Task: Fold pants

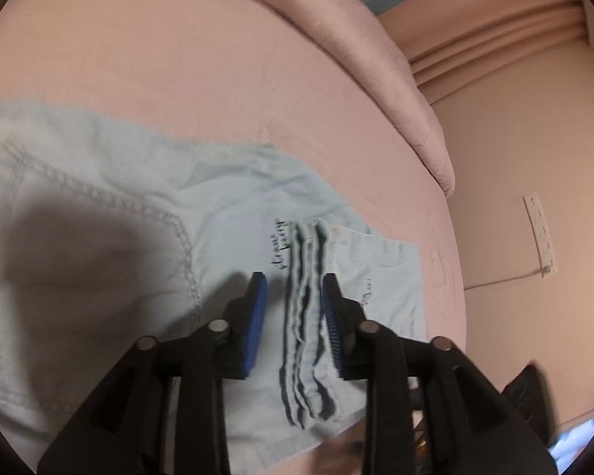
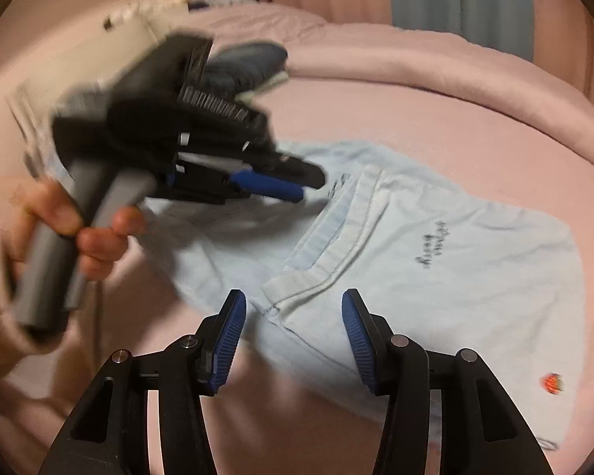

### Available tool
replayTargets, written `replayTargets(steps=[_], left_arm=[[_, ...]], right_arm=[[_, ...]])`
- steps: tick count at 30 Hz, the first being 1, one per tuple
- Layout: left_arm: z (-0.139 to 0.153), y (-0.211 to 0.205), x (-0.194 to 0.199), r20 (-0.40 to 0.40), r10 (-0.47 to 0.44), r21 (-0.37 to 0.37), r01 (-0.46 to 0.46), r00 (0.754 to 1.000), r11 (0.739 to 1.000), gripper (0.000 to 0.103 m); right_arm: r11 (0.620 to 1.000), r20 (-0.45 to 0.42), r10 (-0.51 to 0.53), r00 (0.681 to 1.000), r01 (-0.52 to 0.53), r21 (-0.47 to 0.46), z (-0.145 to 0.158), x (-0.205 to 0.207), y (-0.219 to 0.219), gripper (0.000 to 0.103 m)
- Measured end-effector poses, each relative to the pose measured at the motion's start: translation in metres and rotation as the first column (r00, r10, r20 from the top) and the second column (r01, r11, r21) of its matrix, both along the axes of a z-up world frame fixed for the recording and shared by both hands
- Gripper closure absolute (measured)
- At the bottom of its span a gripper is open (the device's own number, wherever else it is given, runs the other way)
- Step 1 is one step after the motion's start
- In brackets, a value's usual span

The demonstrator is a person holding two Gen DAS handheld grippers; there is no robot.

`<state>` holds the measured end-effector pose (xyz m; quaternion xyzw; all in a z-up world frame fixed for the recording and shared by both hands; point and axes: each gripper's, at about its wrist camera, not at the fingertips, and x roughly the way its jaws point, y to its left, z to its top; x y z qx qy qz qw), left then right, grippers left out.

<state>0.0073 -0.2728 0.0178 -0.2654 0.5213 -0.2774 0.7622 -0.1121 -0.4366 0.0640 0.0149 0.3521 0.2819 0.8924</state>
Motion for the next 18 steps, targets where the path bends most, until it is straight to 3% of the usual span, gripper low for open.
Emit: replayTargets(steps=[2, 5, 6, 8, 10, 12, 13, 14, 15, 18], left_arm=[[0.011, -0.007, -0.005, 0.035, -0.033, -0.006, 0.033, 0.999, 0.999, 0.073], [0.023, -0.036, -0.013, 0.07, -0.115, -0.021, 0.117, 0.991, 0.993, 0.073], [0.025, -0.047, -0.018, 0.079, -0.15, -0.031, 0.153, 0.985, 0.988, 0.073], [0.024, -0.069, -0.027, 0.088, -0.221, -0.044, 0.226, 0.971, 0.973, 0.073], [0.013, -0.089, -0.033, 0.078, -0.268, -0.005, 0.27, 0.96, 0.963, 0.075], [-0.008, -0.104, -0.037, 0.037, -0.283, 0.083, 0.28, 0.958, 0.957, 0.075], [-0.015, -0.099, -0.043, 0.017, -0.281, 0.131, 0.276, 0.96, 0.952, 0.077], [-0.026, -0.094, -0.046, 0.001, -0.269, 0.175, 0.265, 0.963, 0.948, 0.083], [-0.028, -0.088, -0.046, 0.01, -0.258, 0.163, 0.253, 0.966, 0.954, 0.09], [-0.028, -0.06, -0.053, 0.003, -0.224, 0.122, 0.222, 0.975, 0.967, 0.089]], right_arm=[[0.996, 0.004, -0.07, 0.998, 0.07, 0.051, 0.012, 0.002, -0.031, 0.052], [0.971, -0.005, -0.238, 0.971, 0.238, -0.007, 0.015, 0.014, -0.072, 0.054], [0.957, -0.013, -0.289, 0.957, 0.289, -0.03, 0.014, 0.018, -0.081, 0.058], [0.944, -0.051, -0.33, 0.943, 0.329, -0.034, 0.009, 0.023, -0.098, 0.075], [0.931, -0.054, -0.358, 0.932, 0.351, -0.1, -0.003, 0.026, -0.104, 0.077], [0.927, -0.12, -0.36, 0.925, 0.34, -0.159, -0.024, 0.037, -0.103, 0.079], [0.929, -0.172, -0.348, 0.921, 0.315, -0.196, -0.041, 0.043, -0.102, 0.079], [0.928, -0.151, -0.345, 0.926, 0.313, -0.2, -0.044, 0.043, -0.101, 0.079], [0.928, -0.138, -0.336, 0.932, 0.302, -0.217, -0.039, 0.041, -0.101, 0.079], [0.935, -0.138, -0.31, 0.941, 0.275, -0.225, -0.019, 0.044, -0.098, 0.079]])
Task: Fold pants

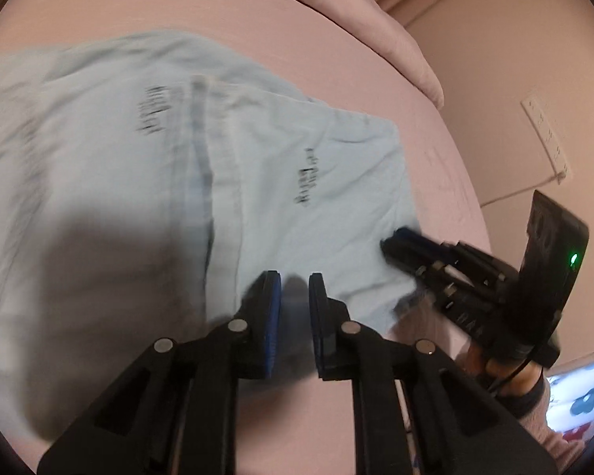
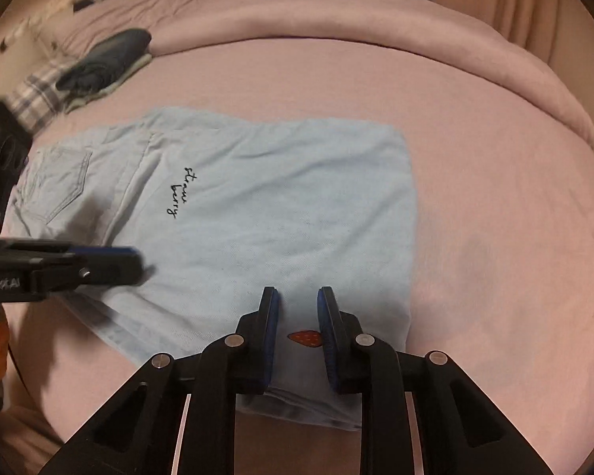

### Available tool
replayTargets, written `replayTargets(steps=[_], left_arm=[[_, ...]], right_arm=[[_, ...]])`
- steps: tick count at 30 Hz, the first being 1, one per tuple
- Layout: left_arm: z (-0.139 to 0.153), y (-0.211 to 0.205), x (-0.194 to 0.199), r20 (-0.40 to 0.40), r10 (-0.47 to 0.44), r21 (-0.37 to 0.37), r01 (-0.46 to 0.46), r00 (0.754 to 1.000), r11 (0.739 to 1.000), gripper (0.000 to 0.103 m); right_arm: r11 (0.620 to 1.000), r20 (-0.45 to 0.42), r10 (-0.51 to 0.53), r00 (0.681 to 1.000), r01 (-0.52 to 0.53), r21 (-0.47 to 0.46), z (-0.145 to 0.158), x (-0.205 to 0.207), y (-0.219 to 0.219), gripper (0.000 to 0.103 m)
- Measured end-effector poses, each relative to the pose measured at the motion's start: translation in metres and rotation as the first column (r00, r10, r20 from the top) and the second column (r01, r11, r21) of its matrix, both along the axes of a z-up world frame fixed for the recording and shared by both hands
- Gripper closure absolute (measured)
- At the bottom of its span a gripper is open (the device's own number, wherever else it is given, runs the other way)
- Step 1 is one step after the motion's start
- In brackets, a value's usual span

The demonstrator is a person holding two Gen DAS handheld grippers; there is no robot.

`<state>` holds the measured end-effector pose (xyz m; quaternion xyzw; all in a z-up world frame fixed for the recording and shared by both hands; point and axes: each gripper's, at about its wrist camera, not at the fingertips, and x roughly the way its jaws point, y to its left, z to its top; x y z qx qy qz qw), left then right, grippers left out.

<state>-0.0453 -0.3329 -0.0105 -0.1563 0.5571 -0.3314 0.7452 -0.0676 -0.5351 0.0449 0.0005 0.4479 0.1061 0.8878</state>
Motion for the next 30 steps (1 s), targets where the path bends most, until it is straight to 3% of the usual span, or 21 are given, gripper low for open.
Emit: replayTargets(steps=[3, 5, 9, 14, 17, 20, 24, 26, 28, 30], left_arm=[[0.001, 0.016, -0.009, 0.03, 0.023, -0.003, -0.023, 0.999, 1.0, 0.089], [-0.002, 0.02, -0.01, 0.011, 0.042, -0.03, -0.041, 0.999, 0.999, 0.089], [-0.001, 0.03, -0.011, 0.016, 0.047, -0.043, -0.046, 0.999, 0.998, 0.089], [-0.002, 0.041, -0.015, 0.009, 0.051, -0.055, -0.051, 0.999, 0.997, 0.089], [-0.002, 0.043, -0.014, -0.005, 0.056, -0.071, -0.056, 0.998, 0.996, 0.09], [-0.002, 0.042, -0.014, -0.008, 0.048, -0.073, -0.049, 0.999, 0.996, 0.09], [0.006, 0.05, -0.016, 0.0, 0.046, -0.088, -0.046, 0.999, 0.995, 0.087], [0.01, 0.059, -0.019, 0.015, 0.058, -0.091, -0.057, 0.998, 0.994, 0.08], [0.014, 0.071, -0.022, 0.03, 0.084, -0.082, -0.081, 0.996, 0.993, 0.063], [0.018, 0.089, -0.025, 0.035, 0.125, -0.09, -0.121, 0.992, 0.989, 0.062]], right_arm=[[0.99, 0.065, 0.123, 0.99, -0.127, 0.056, 0.019, 0.008, 0.03, 0.079], [0.972, 0.077, 0.217, 0.973, -0.222, 0.079, 0.025, 0.022, 0.055, 0.079], [0.946, 0.023, 0.325, 0.945, -0.325, 0.005, 0.008, 0.055, 0.099, 0.086], [0.917, -0.006, 0.398, 0.917, -0.398, -0.037, 0.005, 0.089, 0.143, 0.094], [0.922, -0.022, 0.386, 0.922, -0.385, 0.04, 0.006, 0.101, 0.138, 0.095], [0.931, -0.011, 0.357, 0.934, -0.355, 0.083, 0.005, 0.091, 0.125, 0.099], [0.941, 0.069, 0.298, 0.952, -0.305, 0.147, 0.026, 0.061, 0.106, 0.099], [0.943, 0.084, 0.284, 0.955, -0.294, 0.156, 0.032, 0.039, 0.094, 0.099], [0.942, 0.075, 0.285, 0.955, -0.294, 0.16, 0.029, 0.013, 0.089, 0.099], [0.936, 0.058, 0.31, 0.949, -0.316, 0.155, 0.017, -0.008, 0.089, 0.099]])
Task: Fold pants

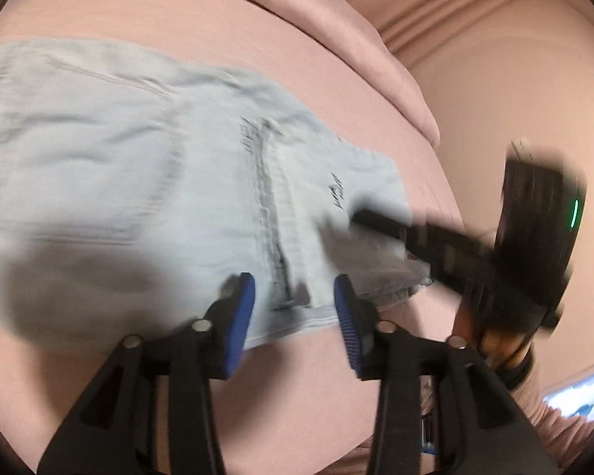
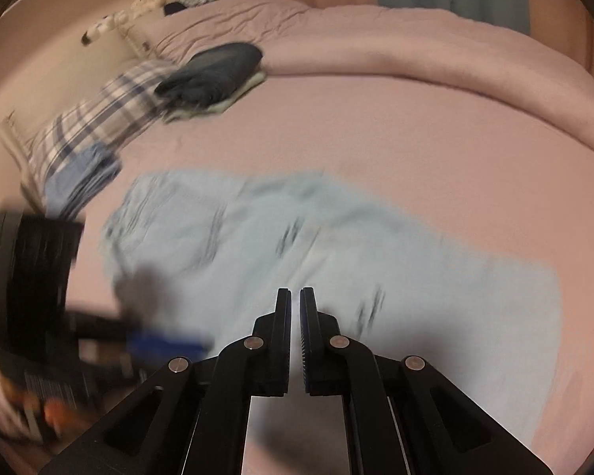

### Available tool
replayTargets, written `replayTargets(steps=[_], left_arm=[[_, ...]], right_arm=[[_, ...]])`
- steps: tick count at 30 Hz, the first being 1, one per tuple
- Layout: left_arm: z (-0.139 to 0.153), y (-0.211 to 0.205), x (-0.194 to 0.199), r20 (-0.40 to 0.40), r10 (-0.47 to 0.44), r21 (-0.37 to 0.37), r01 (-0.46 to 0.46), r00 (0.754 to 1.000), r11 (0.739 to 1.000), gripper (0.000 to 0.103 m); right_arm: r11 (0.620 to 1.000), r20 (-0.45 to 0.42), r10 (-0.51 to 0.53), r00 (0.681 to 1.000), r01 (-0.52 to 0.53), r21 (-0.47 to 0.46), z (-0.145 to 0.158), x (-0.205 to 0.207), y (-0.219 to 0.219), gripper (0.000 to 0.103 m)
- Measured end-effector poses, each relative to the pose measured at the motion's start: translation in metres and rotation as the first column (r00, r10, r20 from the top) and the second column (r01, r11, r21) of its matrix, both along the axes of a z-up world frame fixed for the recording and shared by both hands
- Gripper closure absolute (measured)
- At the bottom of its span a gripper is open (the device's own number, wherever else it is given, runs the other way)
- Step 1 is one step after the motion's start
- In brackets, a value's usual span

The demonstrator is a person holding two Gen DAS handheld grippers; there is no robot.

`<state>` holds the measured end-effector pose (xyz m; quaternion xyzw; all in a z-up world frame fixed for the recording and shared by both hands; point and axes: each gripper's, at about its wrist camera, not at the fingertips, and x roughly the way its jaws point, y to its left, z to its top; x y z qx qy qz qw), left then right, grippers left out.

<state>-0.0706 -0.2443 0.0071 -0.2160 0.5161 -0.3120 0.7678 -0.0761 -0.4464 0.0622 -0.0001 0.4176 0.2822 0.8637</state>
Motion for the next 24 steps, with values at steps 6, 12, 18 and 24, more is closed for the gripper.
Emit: replayTargets(steps=[6, 12, 18, 24], left_arm=[[0.009, 0.063, -0.018, -0.023, 0.137, -0.039, -0.138, 0.99, 0.99, 0.06], [-0.002, 0.144, -0.05, -0.138, 0.364, -0.121, -0.38, 0.921, 0.917, 0.044], [-0.033, 0.177, -0.049, -0.289, 0.495, -0.184, -0.555, 0.819, 0.811, 0.042], [-0.042, 0.177, -0.023, -0.342, 0.534, -0.232, -0.62, 0.773, 0.749, 0.034]], right_arm=[[0.996, 0.006, 0.016, 1.0, -0.016, -0.092, -0.035, -0.028, 0.027, 0.098], [0.999, 0.044, -0.035, 0.998, 0.034, 0.03, -0.009, -0.03, 0.019, 0.098], [0.997, 0.022, -0.043, 0.999, 0.042, 0.058, -0.013, -0.029, 0.035, 0.097], [0.997, 0.026, -0.046, 0.999, 0.044, 0.058, -0.01, -0.031, 0.039, 0.097]])
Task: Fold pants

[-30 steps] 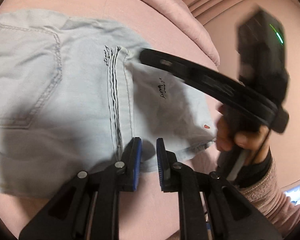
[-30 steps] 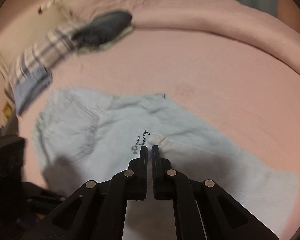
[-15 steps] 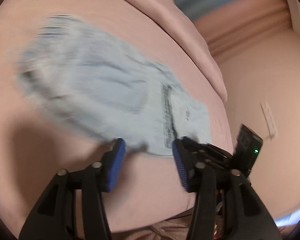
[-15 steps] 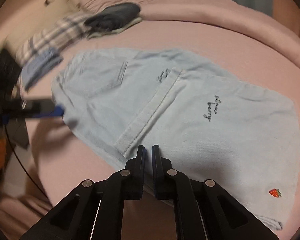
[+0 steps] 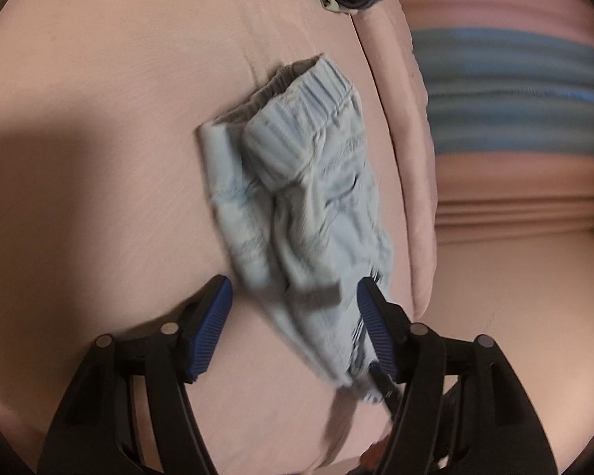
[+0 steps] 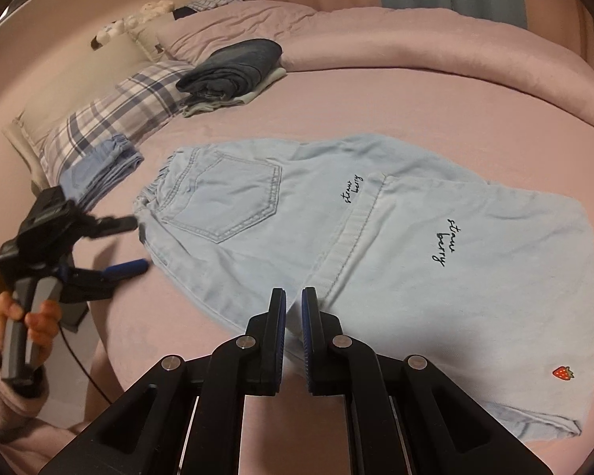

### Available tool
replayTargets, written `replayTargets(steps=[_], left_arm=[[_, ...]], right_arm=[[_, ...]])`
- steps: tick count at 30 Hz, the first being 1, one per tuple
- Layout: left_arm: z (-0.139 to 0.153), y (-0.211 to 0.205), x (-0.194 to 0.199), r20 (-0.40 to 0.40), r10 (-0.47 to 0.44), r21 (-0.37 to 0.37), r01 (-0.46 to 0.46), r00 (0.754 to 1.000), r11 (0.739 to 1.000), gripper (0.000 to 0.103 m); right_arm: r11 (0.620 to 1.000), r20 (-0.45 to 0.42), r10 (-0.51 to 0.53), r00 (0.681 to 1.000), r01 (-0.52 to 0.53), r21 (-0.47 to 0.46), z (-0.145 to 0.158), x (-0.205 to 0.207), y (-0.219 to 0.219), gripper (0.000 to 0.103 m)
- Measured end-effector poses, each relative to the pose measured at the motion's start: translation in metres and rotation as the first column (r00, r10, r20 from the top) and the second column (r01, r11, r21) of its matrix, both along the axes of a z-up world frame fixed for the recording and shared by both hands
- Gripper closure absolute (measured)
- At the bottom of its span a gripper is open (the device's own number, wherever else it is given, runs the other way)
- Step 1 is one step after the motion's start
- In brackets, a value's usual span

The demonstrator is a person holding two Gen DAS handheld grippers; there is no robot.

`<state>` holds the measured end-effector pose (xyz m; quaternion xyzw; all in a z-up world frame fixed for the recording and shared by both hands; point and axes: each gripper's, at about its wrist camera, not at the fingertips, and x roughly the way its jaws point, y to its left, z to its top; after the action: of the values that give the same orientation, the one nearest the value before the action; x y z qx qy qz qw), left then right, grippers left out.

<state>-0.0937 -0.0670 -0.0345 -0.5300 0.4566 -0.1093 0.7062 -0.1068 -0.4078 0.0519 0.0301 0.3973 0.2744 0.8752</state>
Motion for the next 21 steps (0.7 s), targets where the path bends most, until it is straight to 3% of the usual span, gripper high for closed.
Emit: replayTargets(steps=[4, 8, 9, 12, 13, 16, 19, 21], left_arm=[[0.004, 0.003, 0.019, 0.008, 0.023, -0.032, -0.023, 1.0, 0.999, 0.021], [0.009, -0.001, 0.032, 0.003, 0.059, -0.012, -0.059, 0.998, 0.998, 0.022], [0.011, -0.004, 0.035, 0.007, 0.069, 0.004, -0.069, 0.998, 0.998, 0.027], [0.014, -0.005, 0.04, 0.001, 0.063, 0.096, -0.063, 0.998, 0.993, 0.069], [0.014, -0.003, 0.04, -0.005, 0.062, 0.11, -0.061, 0.998, 0.992, 0.074], [0.022, -0.004, 0.039, 0.018, 0.035, 0.17, -0.038, 0.999, 0.985, 0.077], [0.041, -0.011, 0.034, 0.099, -0.021, 0.255, -0.005, 0.995, 0.967, 0.078], [0.058, -0.02, 0.036, 0.156, -0.067, 0.315, 0.015, 0.985, 0.949, 0.078]], right_arm=[[1.0, 0.0, -0.013, 1.0, 0.013, -0.001, 0.002, 0.004, 0.0, 0.097], [1.0, -0.015, -0.031, 0.999, 0.031, 0.001, 0.003, 0.016, 0.0, 0.097], [0.999, -0.022, -0.042, 0.999, 0.042, -0.001, 0.003, 0.022, 0.001, 0.097], [0.996, -0.021, -0.079, 0.997, 0.078, -0.031, 0.004, 0.04, 0.004, 0.097], [0.995, -0.022, -0.093, 0.995, 0.092, -0.041, 0.004, 0.047, 0.006, 0.097], [0.992, -0.048, -0.119, 0.992, 0.117, -0.055, 0.0, 0.069, 0.011, 0.097], [0.985, -0.098, -0.124, 0.987, 0.111, -0.132, -0.022, 0.091, 0.029, 0.097], [0.983, -0.066, -0.124, 0.99, 0.114, -0.141, -0.021, 0.094, 0.034, 0.097]])
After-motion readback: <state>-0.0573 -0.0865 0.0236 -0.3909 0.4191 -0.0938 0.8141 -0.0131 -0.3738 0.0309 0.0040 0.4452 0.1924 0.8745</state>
